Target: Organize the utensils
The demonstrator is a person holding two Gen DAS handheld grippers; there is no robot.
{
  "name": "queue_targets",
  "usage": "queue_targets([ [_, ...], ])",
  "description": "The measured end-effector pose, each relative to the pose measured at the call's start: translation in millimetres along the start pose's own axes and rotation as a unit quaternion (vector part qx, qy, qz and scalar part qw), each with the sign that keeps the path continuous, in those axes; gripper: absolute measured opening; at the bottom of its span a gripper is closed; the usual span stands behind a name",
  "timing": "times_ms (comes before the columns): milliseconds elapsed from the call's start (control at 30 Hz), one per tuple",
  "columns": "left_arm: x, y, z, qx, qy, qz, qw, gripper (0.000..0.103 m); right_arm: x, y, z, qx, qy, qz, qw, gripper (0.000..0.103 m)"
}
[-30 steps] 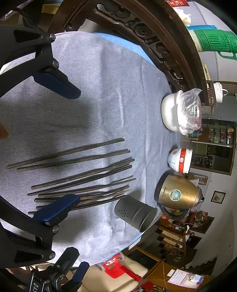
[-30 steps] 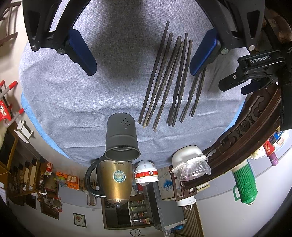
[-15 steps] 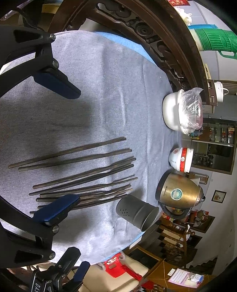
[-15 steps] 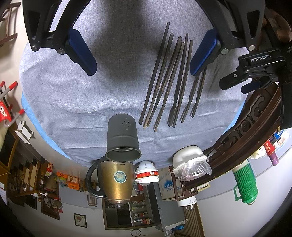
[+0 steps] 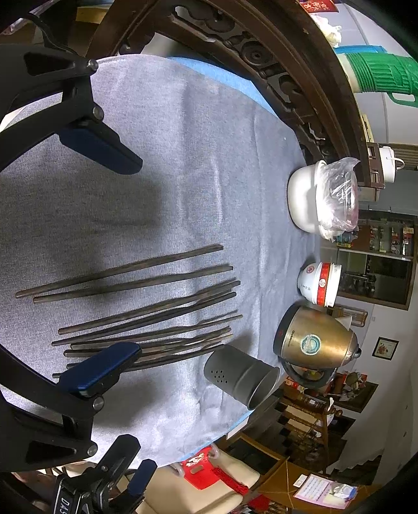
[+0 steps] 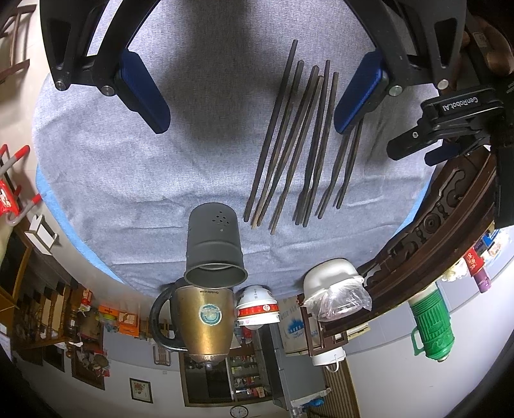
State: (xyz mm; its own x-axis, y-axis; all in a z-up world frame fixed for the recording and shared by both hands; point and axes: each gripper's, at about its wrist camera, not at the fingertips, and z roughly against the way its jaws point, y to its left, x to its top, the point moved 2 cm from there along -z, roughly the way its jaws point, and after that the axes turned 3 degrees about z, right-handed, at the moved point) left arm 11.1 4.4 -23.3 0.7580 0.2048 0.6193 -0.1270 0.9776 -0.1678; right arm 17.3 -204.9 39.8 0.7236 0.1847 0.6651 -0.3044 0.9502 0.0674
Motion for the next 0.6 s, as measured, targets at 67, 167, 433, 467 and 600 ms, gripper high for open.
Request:
queue_targets([
  [67, -0.3, 0.5, -0.5, -0.001, 0.001, 0.001, 1.0, 0.103, 0.6, 1.1, -0.7, 0.0, 0.001, 0.001, 1.0, 0.103],
  [167, -0.2, 1.1, -1.1, -0.003, 0.002, 0.001, 1.0, 0.103, 1.4, 3.0, -1.4, 0.0, 0.003, 0.004, 1.0, 0.103],
  [433, 1.4, 2.6, -2.0, -0.001, 0.001, 0.002, 1.0, 0.103, 4.4, 5.6, -4.2, 0.005, 0.005, 0.009, 1.0, 0.103],
  [467, 1.6, 2.7, -2.4, -0.001, 0.002, 0.002, 1.0, 0.103, 4.9, 6.4, -4.8, 0.006, 0.005, 0.01, 1.0, 0.103],
  [600, 2.4, 2.8, -3.7, -0.001, 0.003, 0.002, 1.0, 0.103, 5.9, 7.6, -7.1, 0.009, 0.006, 0.011, 1.0, 0.103],
])
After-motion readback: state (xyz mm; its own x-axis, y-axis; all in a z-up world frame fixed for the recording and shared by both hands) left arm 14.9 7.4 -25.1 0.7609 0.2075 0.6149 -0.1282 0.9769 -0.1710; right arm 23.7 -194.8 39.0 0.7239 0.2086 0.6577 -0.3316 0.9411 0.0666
